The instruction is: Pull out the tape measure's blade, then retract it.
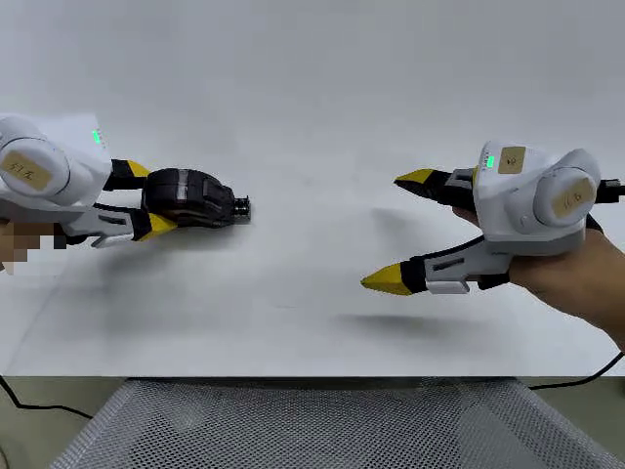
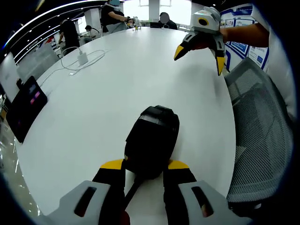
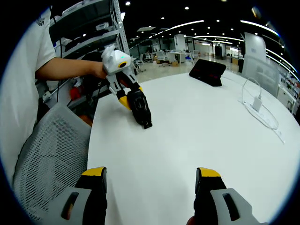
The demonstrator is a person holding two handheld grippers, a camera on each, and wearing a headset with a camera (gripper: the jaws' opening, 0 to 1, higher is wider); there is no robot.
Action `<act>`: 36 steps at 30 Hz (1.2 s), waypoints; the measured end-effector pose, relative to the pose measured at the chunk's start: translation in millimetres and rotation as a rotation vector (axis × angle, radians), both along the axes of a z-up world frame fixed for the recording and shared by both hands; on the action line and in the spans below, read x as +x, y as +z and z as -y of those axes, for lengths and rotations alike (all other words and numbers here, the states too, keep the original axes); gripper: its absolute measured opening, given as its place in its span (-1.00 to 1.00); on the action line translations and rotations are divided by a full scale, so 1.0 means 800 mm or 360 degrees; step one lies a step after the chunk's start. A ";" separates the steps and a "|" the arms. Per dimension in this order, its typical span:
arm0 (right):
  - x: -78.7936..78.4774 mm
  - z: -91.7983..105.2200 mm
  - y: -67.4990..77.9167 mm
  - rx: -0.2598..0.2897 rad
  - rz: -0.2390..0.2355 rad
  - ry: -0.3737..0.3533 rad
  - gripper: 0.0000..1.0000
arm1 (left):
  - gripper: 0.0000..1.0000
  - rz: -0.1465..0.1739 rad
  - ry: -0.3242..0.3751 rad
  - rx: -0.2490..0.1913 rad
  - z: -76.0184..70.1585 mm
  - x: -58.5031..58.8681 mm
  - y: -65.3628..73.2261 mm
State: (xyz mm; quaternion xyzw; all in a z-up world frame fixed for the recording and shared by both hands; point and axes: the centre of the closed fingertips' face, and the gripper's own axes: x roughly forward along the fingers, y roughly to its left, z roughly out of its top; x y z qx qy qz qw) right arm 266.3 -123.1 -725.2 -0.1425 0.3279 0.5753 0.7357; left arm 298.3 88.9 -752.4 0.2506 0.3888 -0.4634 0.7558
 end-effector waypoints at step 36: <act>0.038 -0.086 -0.027 0.0133 0.0037 0.0167 0.03 | -0.52 -0.0021 -0.0039 0.0016 -0.004 0.001 -0.003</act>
